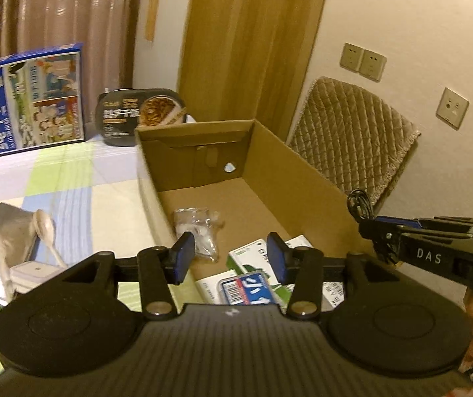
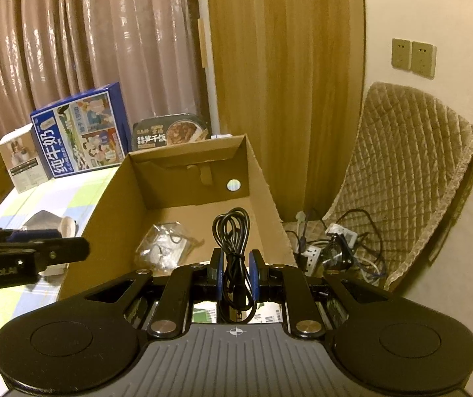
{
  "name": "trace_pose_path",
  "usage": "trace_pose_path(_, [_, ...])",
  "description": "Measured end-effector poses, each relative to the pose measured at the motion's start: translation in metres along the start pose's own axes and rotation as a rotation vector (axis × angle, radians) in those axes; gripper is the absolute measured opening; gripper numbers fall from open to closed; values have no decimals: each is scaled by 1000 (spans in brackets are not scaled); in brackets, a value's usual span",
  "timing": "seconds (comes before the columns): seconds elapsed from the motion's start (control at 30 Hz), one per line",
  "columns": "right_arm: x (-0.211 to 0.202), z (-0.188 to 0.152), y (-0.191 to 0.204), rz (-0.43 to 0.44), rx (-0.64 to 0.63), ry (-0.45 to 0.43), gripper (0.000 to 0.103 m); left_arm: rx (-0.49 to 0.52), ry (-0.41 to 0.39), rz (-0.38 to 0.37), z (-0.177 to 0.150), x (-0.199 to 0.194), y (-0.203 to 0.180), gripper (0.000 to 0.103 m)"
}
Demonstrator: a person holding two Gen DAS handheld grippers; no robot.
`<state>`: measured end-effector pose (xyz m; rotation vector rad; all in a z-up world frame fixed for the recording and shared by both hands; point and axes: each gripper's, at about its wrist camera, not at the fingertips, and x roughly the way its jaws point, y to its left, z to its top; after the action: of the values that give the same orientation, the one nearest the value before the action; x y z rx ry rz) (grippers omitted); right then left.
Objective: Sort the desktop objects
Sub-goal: 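Open the left tool dropping the container while the right releases the cable into the box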
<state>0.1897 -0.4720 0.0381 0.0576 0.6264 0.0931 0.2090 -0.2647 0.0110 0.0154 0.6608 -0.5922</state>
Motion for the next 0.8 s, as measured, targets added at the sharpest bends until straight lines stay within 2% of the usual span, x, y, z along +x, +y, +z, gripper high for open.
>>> trace_pose_path(0.33, [7, 3, 7, 7, -10, 5, 13, -21, -1, 5, -7, -11, 8, 42])
trace_pose_path(0.47, [13, 9, 6, 29, -28, -43, 13, -31, -3, 1, -7, -12, 10, 42])
trace_pose_path(0.5, [15, 11, 6, 34, -34, -50, 14, -33, -4, 2, -8, -12, 10, 42])
trace_pose_path(0.57, [16, 15, 5, 33, -30, -58, 27, -36, -5, 4, -8, -13, 12, 42])
trace_pose_path(0.63, [13, 16, 2, 32, -18, -71, 32, -42, -5, 7, -10, -15, 15, 42])
trace_pose_path(0.8, [5, 8, -1, 19, 2, -55, 35, -64, -5, 20, -15, -20, 23, 42])
